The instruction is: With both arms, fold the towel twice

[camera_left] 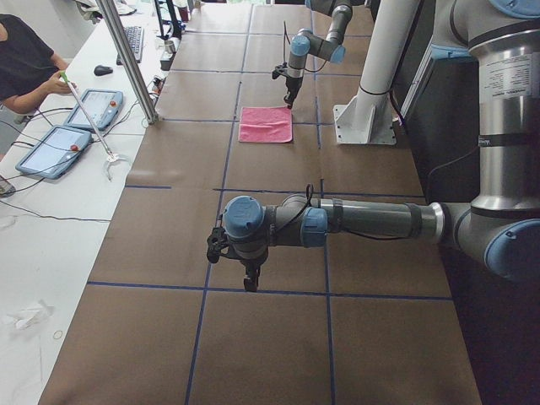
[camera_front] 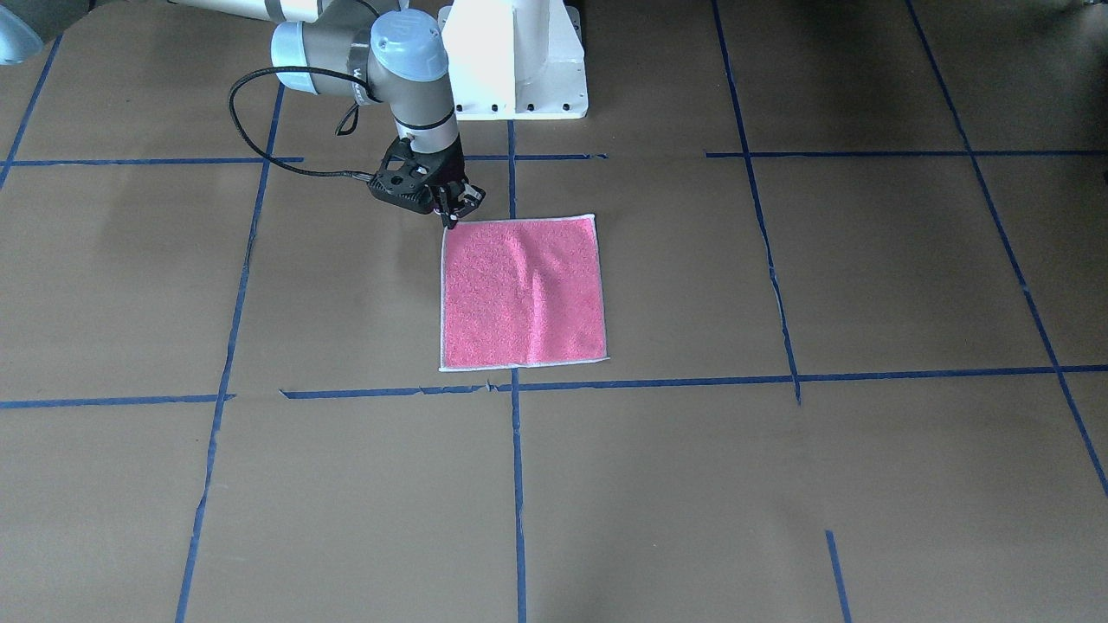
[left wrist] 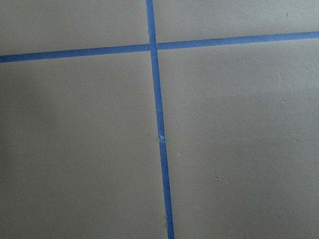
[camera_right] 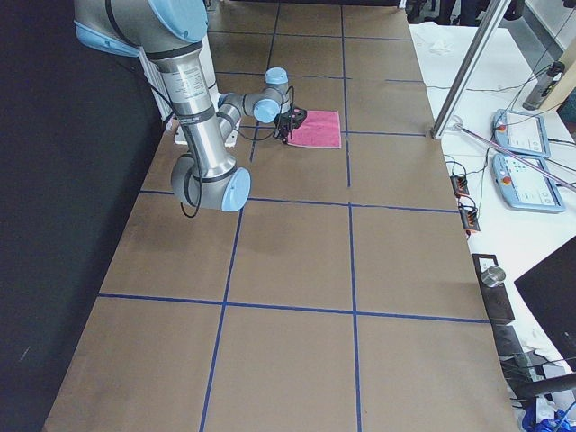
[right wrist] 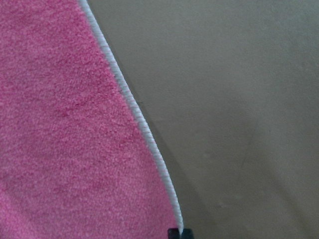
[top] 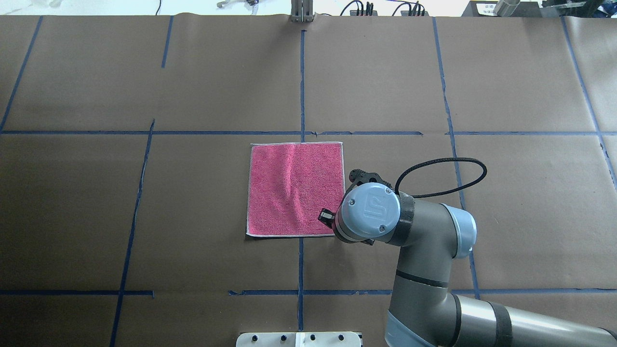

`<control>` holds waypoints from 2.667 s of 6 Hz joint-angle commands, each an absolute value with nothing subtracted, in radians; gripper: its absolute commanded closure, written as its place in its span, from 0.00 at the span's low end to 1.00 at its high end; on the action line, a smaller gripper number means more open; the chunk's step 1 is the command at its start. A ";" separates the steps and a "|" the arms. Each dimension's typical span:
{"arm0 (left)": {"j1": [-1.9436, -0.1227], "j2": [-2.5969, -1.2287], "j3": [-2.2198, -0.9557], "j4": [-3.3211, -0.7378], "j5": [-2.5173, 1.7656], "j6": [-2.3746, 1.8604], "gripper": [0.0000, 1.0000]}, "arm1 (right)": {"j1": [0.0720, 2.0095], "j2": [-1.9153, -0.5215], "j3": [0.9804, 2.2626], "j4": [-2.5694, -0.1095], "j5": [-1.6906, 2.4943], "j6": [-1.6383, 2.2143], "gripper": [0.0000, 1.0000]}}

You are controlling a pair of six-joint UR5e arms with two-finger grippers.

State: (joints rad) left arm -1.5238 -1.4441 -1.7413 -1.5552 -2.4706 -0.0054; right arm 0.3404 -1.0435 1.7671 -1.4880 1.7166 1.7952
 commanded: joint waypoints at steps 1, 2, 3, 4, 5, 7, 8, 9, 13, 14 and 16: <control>-1.386 -1.466 -1.744 -1.759 -2.534 -0.363 0.00 | 0.348 -1.051 1.796 -1.496 1.720 1.793 0.96; -1.291 -1.489 -1.744 -1.925 -2.533 -0.623 0.00 | 0.356 -1.055 1.801 -1.496 1.726 1.790 0.96; -1.188 -1.524 -1.744 -2.069 -2.523 -0.898 0.00 | 0.356 -1.057 1.801 -1.496 1.726 1.790 0.96; -1.093 -1.552 -1.785 -2.127 -2.464 -1.119 0.00 | 0.362 -1.057 1.804 -1.497 1.729 1.790 0.96; -0.918 -1.659 -1.805 -2.125 -2.306 -1.337 0.01 | 0.364 -1.066 1.824 -1.500 1.730 1.790 0.95; -0.734 -1.770 -1.813 -2.120 -2.189 -1.679 0.03 | 0.364 -1.088 1.848 -1.500 1.732 1.790 0.94; -0.595 -1.823 -1.810 -2.088 -2.112 -1.784 0.06 | 0.362 -1.088 1.848 -1.500 1.732 1.790 0.94; -0.534 -1.921 -1.809 -1.960 -2.023 -1.830 0.06 | 0.362 -1.088 1.848 -1.500 1.732 1.790 0.94; -0.402 -2.059 -1.786 -1.792 -1.879 -1.896 0.10 | 0.360 -1.089 1.852 -1.500 1.732 1.790 0.92; -0.396 -2.063 -1.784 -1.792 -1.879 -1.896 0.13 | 0.360 -1.089 1.852 -1.500 1.732 1.790 0.92; -0.394 -2.078 -1.758 -1.793 -1.881 -1.894 0.15 | 0.360 -1.089 1.850 -1.500 1.732 1.790 0.95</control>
